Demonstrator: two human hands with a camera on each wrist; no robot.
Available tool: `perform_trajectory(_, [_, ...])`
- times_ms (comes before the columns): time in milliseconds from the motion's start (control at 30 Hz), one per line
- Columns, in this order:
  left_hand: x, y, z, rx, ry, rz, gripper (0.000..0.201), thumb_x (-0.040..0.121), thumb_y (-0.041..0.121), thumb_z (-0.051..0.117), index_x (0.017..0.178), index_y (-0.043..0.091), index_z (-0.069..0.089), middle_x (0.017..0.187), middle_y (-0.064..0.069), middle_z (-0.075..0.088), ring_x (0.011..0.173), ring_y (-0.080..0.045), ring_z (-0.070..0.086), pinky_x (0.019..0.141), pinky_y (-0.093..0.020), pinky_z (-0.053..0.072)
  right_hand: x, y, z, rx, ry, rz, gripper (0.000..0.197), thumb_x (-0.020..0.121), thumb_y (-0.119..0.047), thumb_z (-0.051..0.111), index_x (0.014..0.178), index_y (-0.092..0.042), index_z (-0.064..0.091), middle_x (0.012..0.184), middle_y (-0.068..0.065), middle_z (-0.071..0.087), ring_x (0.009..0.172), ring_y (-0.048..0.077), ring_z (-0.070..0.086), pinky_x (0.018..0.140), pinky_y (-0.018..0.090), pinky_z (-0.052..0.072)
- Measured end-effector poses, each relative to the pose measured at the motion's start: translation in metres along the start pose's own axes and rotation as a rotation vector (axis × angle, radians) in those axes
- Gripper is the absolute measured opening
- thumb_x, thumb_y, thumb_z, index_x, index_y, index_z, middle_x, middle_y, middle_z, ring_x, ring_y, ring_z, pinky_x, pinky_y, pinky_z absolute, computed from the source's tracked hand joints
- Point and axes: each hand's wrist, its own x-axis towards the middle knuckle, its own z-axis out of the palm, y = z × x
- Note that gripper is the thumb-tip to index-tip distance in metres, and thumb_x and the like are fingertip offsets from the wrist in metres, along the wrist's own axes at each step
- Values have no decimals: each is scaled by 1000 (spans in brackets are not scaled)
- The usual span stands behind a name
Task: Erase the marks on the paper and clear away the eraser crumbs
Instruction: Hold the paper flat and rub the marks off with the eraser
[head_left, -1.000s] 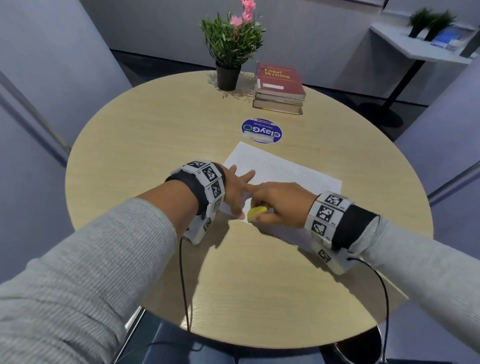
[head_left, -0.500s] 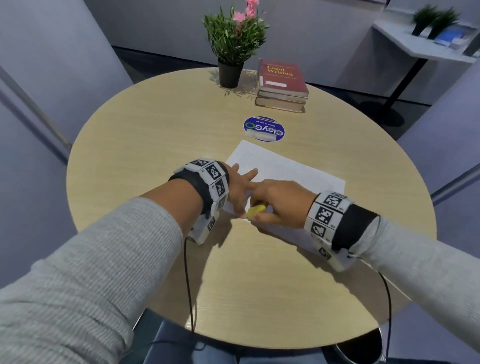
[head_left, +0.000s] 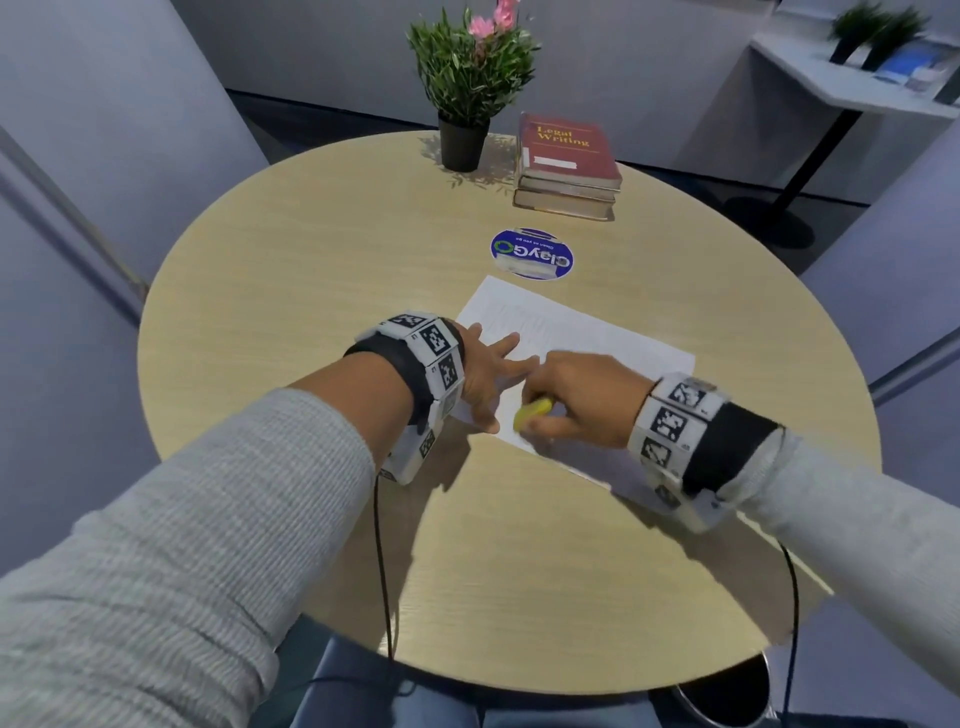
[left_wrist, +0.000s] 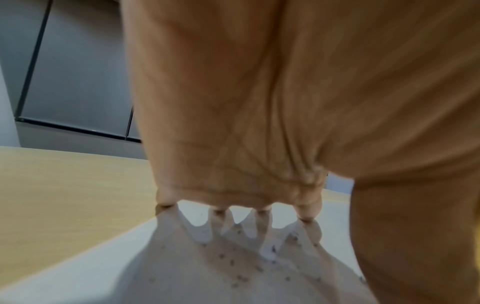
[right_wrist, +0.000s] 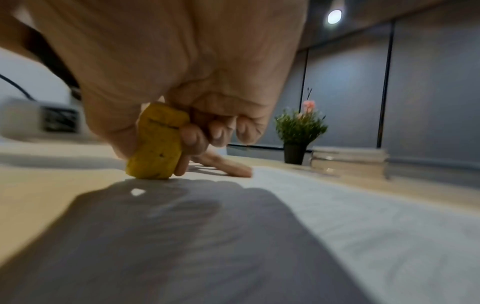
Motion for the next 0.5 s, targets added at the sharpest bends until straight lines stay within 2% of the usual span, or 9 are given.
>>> perform_trajectory(67, [1, 0, 1, 4, 6, 4, 99, 90, 38, 63, 151, 34, -14, 157, -3, -26, 142, -37, -22, 114, -52, -7, -5, -5, 6, 27, -38, -50, 32, 85, -47, 57, 101, -20, 67, 91, -4, 58, 87, 19, 59, 74, 35, 50])
perform_trajectory(133, [0, 2, 0, -2, -2, 4, 97, 92, 37, 61, 151, 32, -16, 157, -3, -26, 143, -34, -22, 114, -51, -5, -1, 6, -3, 43, 3, 70, 32, 86, -46, 57, 103, -21, 66, 94, 0, 60, 89, 22, 59, 76, 36, 49])
perform_trajectory(200, [-1, 2, -1, 8, -9, -3, 98, 92, 39, 61, 151, 34, -17, 157, -2, -27, 143, -38, -21, 113, -53, -1, 1, 11, -7, 34, 36, 121, 32, 86, -44, 58, 104, -19, 65, 94, 2, 59, 89, 23, 59, 76, 35, 48])
perform_trajectory(333, [2, 0, -1, 23, -13, -12, 99, 90, 41, 63, 151, 33, -15, 157, -3, -26, 141, -43, -20, 113, -56, -2, -9, -8, 7, 46, -25, -33, 31, 85, -46, 57, 100, -21, 66, 87, -6, 54, 84, 18, 57, 73, 34, 48])
perform_trajectory(433, [9, -3, 1, 14, -19, -24, 103, 88, 44, 64, 150, 36, -17, 157, -3, -27, 141, -44, -20, 114, -58, 0, -1, 10, -5, 57, 36, 123, 31, 85, -46, 58, 101, -20, 66, 89, 0, 60, 87, 22, 59, 76, 37, 49])
perform_trajectory(500, [12, -4, 2, 34, -17, -25, 106, 85, 47, 66, 150, 37, -17, 157, -5, -27, 141, -44, -22, 114, -60, -1, -1, 11, -5, 40, 56, 117, 31, 85, -45, 58, 100, -19, 66, 88, -1, 58, 87, 22, 60, 75, 37, 49])
